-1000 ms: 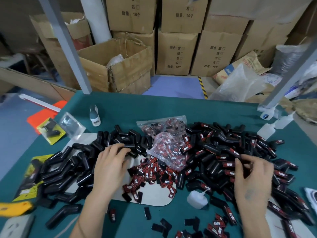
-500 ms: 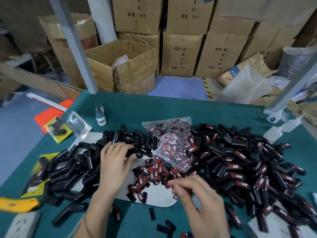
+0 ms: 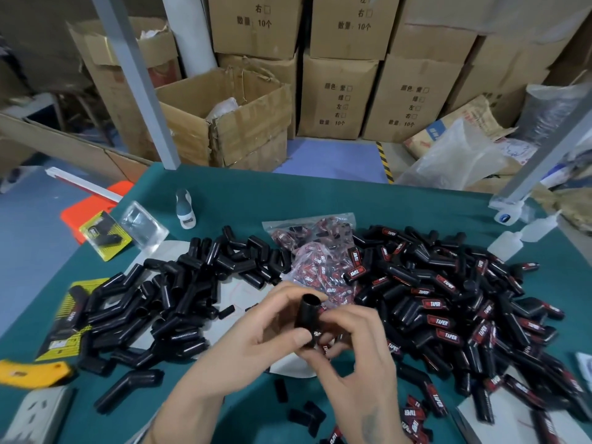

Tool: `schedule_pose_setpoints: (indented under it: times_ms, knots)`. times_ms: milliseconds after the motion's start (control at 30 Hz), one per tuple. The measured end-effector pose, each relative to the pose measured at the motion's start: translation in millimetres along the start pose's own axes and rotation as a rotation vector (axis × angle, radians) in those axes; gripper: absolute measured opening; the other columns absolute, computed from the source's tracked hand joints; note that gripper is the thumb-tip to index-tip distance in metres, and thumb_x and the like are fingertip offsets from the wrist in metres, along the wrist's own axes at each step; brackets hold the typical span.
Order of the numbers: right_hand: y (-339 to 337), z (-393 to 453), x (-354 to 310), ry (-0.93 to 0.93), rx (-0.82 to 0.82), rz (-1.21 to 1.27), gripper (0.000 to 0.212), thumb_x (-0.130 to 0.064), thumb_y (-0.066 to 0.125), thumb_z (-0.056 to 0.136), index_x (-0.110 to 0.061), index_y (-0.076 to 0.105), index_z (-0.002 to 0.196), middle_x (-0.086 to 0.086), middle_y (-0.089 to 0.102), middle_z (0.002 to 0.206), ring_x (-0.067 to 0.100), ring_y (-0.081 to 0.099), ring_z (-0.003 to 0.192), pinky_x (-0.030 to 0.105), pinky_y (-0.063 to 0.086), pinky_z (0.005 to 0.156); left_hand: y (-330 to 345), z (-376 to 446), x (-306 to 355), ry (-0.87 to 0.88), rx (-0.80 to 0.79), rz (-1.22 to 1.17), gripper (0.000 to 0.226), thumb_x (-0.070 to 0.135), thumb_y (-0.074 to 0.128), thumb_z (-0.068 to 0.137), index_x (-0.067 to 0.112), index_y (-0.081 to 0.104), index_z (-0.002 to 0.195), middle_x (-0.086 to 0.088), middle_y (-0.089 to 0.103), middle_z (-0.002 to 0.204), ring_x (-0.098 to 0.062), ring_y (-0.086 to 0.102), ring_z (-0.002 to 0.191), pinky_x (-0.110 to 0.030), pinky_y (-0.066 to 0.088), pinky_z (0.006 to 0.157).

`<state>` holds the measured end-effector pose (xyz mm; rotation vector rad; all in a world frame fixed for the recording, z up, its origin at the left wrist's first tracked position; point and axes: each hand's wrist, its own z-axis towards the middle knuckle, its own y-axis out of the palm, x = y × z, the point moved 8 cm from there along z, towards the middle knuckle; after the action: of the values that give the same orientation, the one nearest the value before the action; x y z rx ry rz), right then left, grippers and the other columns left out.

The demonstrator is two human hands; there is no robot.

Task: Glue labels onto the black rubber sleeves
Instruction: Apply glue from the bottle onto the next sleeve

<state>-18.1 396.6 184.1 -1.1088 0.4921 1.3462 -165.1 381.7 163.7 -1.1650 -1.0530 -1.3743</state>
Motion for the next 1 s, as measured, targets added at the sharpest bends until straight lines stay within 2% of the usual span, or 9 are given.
schedule_pose_setpoints:
  times_ms: [67, 133, 333, 433, 533, 600, 800, 900, 1000]
  knots:
    - [-0.1, -0.9, -2.1, -0.009, 0.001, -0.049, 0.038, -0.042, 0.075, 0.083, -0.046, 0.057, 0.117, -0.019, 0.054, 0.119, 0.01, 0.066, 0.091, 0.015, 0.05, 0.069, 2.7, 1.5, -2.3, -0.03, 0.021, -0.053, 0.038, 0.026, 0.066, 0.099, 0.021, 0.065, 0.137, -0.006, 0.06, 0.126, -0.037, 0.063, 0.121, -0.061, 0.05, 0.106]
    - [-2.6, -0.2, -2.6, 0.009, 0.0, -0.034, 0.039, -0.044, 0.076, 0.082, -0.048, 0.059, 0.116, -0.017, 0.055, 0.118, 0.01, 0.065, 0.092, 0.013, 0.047, 0.069, 2.8, 2.8, -3.6, -0.058, 0.046, -0.141, 0.046, 0.039, 0.074, 0.096, 0.02, 0.066, 0.138, -0.014, 0.064, 0.122, -0.042, 0.064, 0.117, -0.065, 0.048, 0.106]
    - [-14.6, 3.8, 5.6, 0.128, -0.05, 0.181, 0.04, -0.04, 0.072, 0.089, -0.045, 0.066, 0.128, -0.009, 0.061, 0.11, 0.018, 0.064, 0.08, 0.025, 0.052, 0.072, 6.4, 3.5, -2.7, -0.111, 0.006, -0.297, 0.06, 0.046, 0.076, 0.094, 0.023, 0.061, 0.147, -0.013, 0.07, 0.127, -0.03, 0.067, 0.117, -0.041, 0.056, 0.097]
    - [-12.0, 3.9, 4.5, 0.155, -0.086, 0.224, 0.034, -0.047, 0.062, 0.095, -0.044, 0.067, 0.129, -0.008, 0.06, 0.111, 0.02, 0.065, 0.086, 0.035, 0.057, 0.072, 8.2, 3.3, -1.8, -0.116, -0.013, -0.331, 0.058, 0.046, 0.076, 0.094, 0.023, 0.062, 0.145, -0.015, 0.067, 0.137, -0.033, 0.067, 0.125, -0.041, 0.056, 0.099]
    - [-11.4, 3.6, 5.6, 0.198, -0.089, 0.277, 0.025, -0.048, 0.06, 0.095, -0.043, 0.071, 0.116, -0.006, 0.06, 0.106, 0.022, 0.066, 0.089, 0.038, 0.058, 0.07, 11.4, 2.1, -1.5, -0.132, -0.074, -0.339, 0.057, 0.045, 0.074, 0.096, 0.023, 0.061, 0.147, -0.017, 0.069, 0.135, -0.036, 0.069, 0.122, -0.05, 0.056, 0.102]
    - [-14.9, 4.8, 5.3, 0.21, -0.076, 0.282, 0.015, -0.049, 0.065, 0.09, -0.042, 0.071, 0.101, -0.007, 0.062, 0.098, 0.016, 0.066, 0.08, 0.029, 0.055, 0.065, 17.1, -0.2, -1.4, -0.145, -0.154, -0.323, 0.056, 0.044, 0.068, 0.1, 0.022, 0.057, 0.15, -0.016, 0.073, 0.127, -0.036, 0.075, 0.108, -0.052, 0.058, 0.097]
    - [-27.3, 6.7, 3.3, 0.191, -0.007, 0.226, 0.011, -0.048, 0.066, 0.088, -0.038, 0.067, 0.086, -0.005, 0.062, 0.085, 0.016, 0.062, 0.064, 0.025, 0.049, 0.061, 22.0, -3.4, 3.9, -0.07, -0.207, -0.16, 0.047, 0.035, 0.056, 0.109, 0.022, 0.05, 0.154, -0.012, 0.071, 0.127, -0.032, 0.075, 0.099, -0.033, 0.054, 0.089]
    - [-37.6, 5.9, -3.8, 0.1, 0.009, 0.082, 0.008, -0.041, 0.063, 0.095, -0.041, 0.069, 0.098, -0.007, 0.064, 0.1, 0.018, 0.069, 0.078, 0.029, 0.054, 0.067, 10.9, -2.6, 5.7, 0.017, -0.009, 0.087, 0.032, 0.025, 0.055, 0.108, 0.029, 0.062, 0.139, -0.004, 0.072, 0.113, -0.018, 0.073, 0.084, -0.02, 0.05, 0.08]
    - [-71.6, -5.7, 10.8, 0.076, 0.085, -0.059, 0.031, -0.027, 0.066, 0.099, -0.045, 0.065, 0.124, -0.012, 0.062, 0.119, 0.013, 0.069, 0.101, 0.017, 0.054, 0.078, -6.6, -3.5, 6.1, 0.067, 0.215, 0.158, 0.027, 0.03, 0.057, 0.103, 0.032, 0.07, 0.126, 0.004, 0.064, 0.075, -0.01, 0.059, 0.064, -0.017, 0.046, 0.068]
